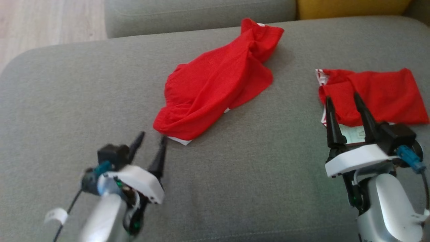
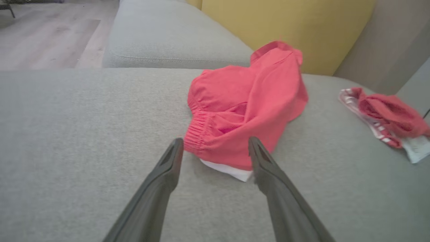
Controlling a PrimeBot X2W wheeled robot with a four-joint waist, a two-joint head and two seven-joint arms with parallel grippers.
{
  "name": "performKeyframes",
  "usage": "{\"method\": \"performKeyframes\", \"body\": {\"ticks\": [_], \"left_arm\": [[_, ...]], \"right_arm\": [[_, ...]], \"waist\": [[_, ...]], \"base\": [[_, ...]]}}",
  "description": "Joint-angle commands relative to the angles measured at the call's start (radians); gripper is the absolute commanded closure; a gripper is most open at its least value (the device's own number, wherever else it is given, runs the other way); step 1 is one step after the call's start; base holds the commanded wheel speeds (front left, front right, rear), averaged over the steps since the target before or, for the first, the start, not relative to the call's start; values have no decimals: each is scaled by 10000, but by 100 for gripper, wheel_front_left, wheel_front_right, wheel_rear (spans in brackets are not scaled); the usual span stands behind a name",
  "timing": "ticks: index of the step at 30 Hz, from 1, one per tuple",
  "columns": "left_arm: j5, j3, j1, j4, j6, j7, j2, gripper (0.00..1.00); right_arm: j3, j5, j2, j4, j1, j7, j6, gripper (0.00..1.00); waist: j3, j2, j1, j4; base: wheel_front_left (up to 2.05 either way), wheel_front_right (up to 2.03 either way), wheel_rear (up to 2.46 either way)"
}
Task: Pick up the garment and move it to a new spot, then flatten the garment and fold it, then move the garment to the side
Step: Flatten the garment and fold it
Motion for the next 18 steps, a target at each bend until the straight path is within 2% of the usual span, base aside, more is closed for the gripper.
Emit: {"method": "performKeyframes", "body": {"ticks": [1,5,12,18], "left_arm": [[205,313,-706,-33,196,29,320,0],[519,160,-1441,883,295,183,526,0],[527,-346,-2152,1648,-178,74,620,0],[651,-546,-2573,2202,-191,-46,737,0]], "right_arm": [[245,106,20,-506,-161,80,19,0],[200,209,21,-876,-88,207,19,0],[17,276,21,-978,-162,186,19,0],[-222,325,21,-903,-248,21,19,0]], "waist": [[130,-1,0,-165],[343,-1,0,-420],[610,-1,0,-773],[714,-1,0,-995]], "base": [[0,0,0],[0,0,0],[0,0,0],[0,0,0]]}}
